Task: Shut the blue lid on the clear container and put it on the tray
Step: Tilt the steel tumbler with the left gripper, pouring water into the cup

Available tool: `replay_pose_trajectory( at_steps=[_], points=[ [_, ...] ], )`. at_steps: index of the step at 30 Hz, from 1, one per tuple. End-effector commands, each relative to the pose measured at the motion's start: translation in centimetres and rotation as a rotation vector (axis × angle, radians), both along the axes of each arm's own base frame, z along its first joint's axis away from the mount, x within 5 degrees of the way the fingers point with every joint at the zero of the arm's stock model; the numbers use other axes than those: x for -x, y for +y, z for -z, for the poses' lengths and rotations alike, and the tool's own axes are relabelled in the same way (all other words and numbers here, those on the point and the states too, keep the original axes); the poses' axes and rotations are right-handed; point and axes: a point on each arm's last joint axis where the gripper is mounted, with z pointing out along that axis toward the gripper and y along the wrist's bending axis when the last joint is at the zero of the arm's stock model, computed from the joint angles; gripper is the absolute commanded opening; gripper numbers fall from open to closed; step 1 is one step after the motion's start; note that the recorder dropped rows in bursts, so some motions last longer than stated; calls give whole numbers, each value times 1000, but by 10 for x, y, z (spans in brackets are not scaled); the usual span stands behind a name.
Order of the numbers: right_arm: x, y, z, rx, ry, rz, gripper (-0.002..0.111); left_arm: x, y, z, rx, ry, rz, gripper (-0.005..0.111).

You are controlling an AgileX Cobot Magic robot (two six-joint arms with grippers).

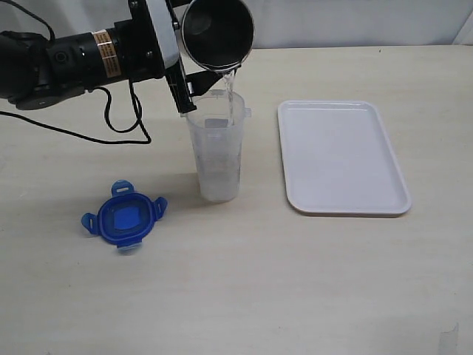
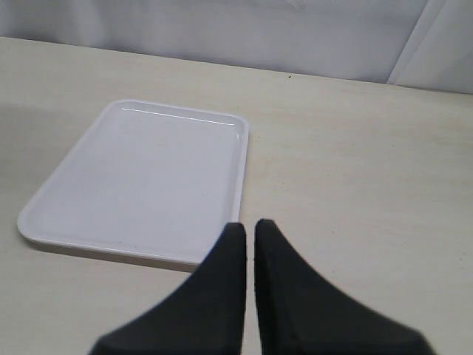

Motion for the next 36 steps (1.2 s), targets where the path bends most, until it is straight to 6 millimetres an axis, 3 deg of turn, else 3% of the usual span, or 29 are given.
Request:
replay_pose_trajectory(
  at_steps=[1,36],
  points=[
    [0,0,0,-10,-5,3,4,0,-1,-17,46,-74,10,0],
    [0,0,0,-10,-5,3,4,0,0,-17,23,-114,2,0]
  ],
)
